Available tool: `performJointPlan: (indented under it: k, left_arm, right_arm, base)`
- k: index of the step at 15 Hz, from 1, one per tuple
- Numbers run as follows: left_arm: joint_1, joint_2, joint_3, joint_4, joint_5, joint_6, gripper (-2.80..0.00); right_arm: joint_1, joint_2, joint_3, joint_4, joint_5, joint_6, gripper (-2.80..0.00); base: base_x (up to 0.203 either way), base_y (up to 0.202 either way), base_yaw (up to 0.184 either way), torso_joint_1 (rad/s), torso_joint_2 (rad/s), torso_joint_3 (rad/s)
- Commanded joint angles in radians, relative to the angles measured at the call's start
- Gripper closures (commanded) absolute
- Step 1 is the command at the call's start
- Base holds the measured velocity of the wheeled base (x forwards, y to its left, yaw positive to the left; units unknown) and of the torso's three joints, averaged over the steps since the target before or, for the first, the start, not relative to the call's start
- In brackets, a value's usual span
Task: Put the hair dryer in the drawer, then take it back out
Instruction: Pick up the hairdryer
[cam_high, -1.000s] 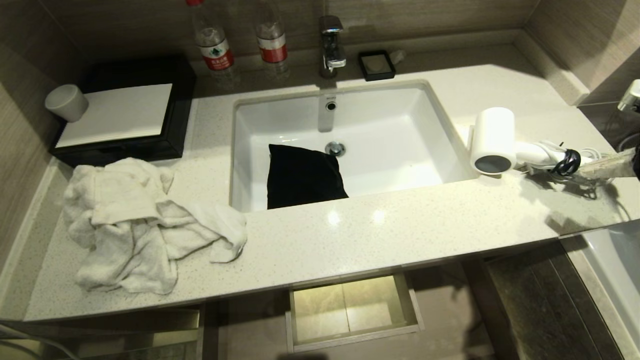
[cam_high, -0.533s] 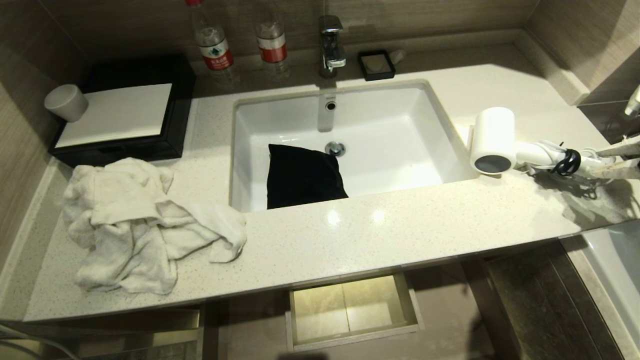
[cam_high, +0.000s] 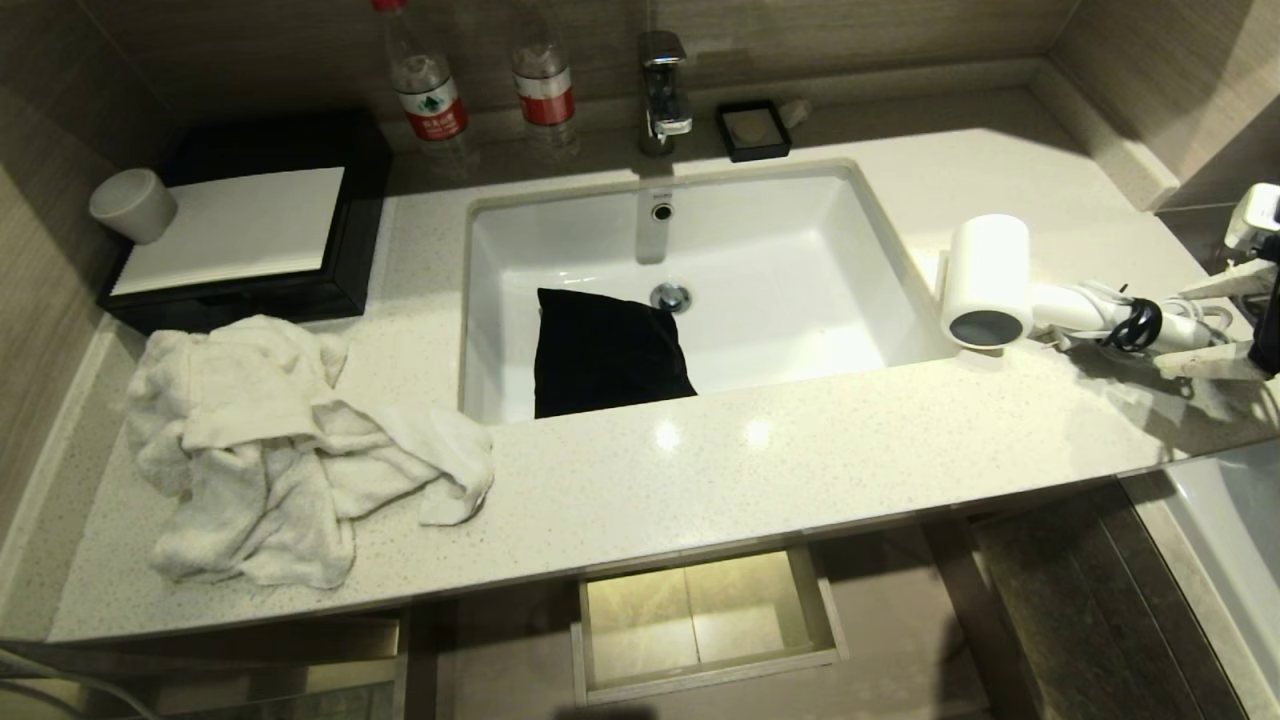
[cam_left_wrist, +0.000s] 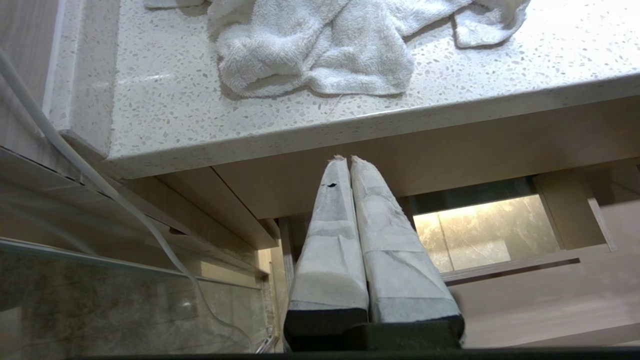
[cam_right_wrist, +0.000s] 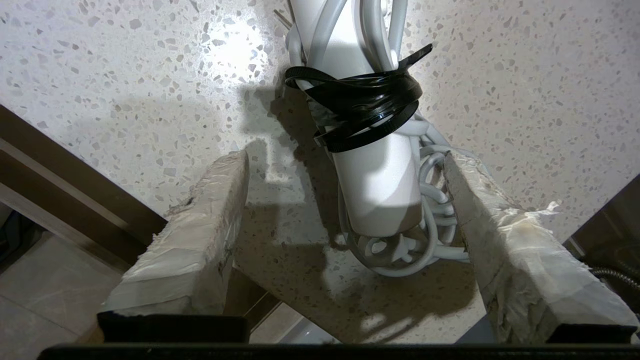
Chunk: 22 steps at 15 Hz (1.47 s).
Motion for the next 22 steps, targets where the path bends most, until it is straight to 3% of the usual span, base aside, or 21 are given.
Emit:
performJointPlan:
  k: [1, 8, 22]
  left_arm:
    - [0.0, 0.0, 0.002, 0.0, 0.0, 0.0, 0.0]
    - [0.0, 0.0, 0.002, 0.0, 0.0, 0.0, 0.0]
    - [0.0, 0.0, 0.002, 0.0, 0.0, 0.0, 0.0]
  right_arm:
    - [0.001, 0.036, -0.002, 0.001, 0.004, -0.012, -2.8]
    - [0.002, 0.136, -0.089, -0.01, 0.049, -0.055, -2.8]
    - [0.002, 0.212, -0.125, -0.02, 0.095, -0.054, -2.8]
  base:
    - [0.0, 0.0, 0.0, 0.0, 0.0, 0.0]
    - [0.0, 0.0, 0.0, 0.0, 0.0, 0.0]
    - [0.0, 0.0, 0.0, 0.0, 0.0, 0.0]
